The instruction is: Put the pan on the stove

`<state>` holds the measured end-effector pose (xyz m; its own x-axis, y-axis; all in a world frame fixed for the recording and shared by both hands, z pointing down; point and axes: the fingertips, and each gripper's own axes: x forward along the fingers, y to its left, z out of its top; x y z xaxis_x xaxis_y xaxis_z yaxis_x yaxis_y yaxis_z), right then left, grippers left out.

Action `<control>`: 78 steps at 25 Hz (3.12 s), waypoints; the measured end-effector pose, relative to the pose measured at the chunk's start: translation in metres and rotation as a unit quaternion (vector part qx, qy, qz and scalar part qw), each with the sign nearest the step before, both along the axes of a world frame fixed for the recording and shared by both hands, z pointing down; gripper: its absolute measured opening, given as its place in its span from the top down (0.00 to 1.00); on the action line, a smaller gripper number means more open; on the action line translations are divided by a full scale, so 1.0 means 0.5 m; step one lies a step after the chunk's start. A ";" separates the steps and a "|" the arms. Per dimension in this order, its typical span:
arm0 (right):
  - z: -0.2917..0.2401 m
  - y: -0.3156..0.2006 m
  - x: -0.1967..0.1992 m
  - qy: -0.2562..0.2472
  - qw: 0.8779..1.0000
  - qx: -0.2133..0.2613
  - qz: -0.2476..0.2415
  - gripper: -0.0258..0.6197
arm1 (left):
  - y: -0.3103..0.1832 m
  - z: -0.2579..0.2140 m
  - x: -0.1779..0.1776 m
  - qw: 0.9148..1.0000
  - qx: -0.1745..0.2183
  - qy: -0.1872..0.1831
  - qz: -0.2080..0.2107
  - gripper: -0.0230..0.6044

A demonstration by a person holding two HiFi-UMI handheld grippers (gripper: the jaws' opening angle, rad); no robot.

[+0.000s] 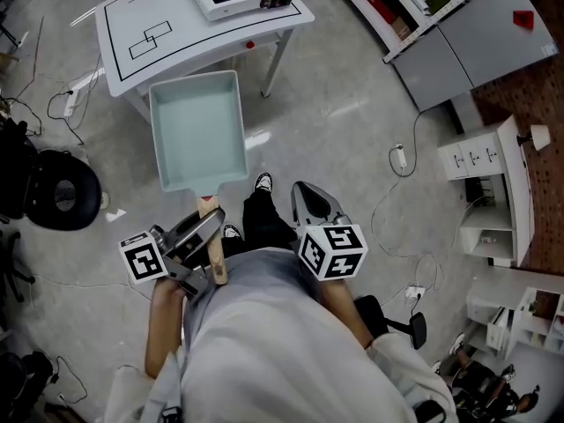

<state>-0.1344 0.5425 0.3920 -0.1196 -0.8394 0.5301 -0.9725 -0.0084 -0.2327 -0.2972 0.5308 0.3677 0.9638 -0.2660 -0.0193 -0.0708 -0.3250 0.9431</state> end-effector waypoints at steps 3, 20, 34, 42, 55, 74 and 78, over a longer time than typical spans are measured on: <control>0.002 -0.027 0.011 -0.002 1.000 0.001 -0.004 0.94 | -0.028 -0.005 0.012 1.000 0.005 -0.001 0.000 0.71; 0.013 -0.234 0.142 -0.039 0.999 -0.007 -0.003 0.94 | -0.215 -0.026 0.163 1.000 0.004 -0.001 0.011 0.71; 0.036 -0.405 0.254 -0.055 0.998 -0.007 -0.025 0.94 | -0.361 -0.023 0.265 1.000 0.007 -0.019 -0.014 0.71; 0.039 -0.469 0.340 -0.058 0.997 0.001 -0.042 0.94 | -0.428 -0.033 0.342 0.999 0.002 0.002 -0.049 0.71; 0.093 -0.468 0.410 -0.076 0.995 -0.019 -0.068 0.94 | -0.472 -0.007 0.418 0.997 -0.011 0.003 -0.079 0.71; 0.069 -0.663 0.444 -0.046 0.992 -0.023 -0.114 0.94 | -0.678 0.010 0.484 0.996 -0.019 0.007 -0.083 0.70; 0.073 -0.710 0.455 -0.047 0.992 -0.031 -0.111 0.94 | -0.728 0.010 0.489 0.996 -0.017 0.009 -0.086 0.70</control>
<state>0.0930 0.1875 0.4287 -0.3497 -0.7526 0.5579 -0.9257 0.1862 -0.3291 -0.0526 0.1669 0.3725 0.9034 -0.4282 -0.0246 -0.1052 -0.2770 0.9551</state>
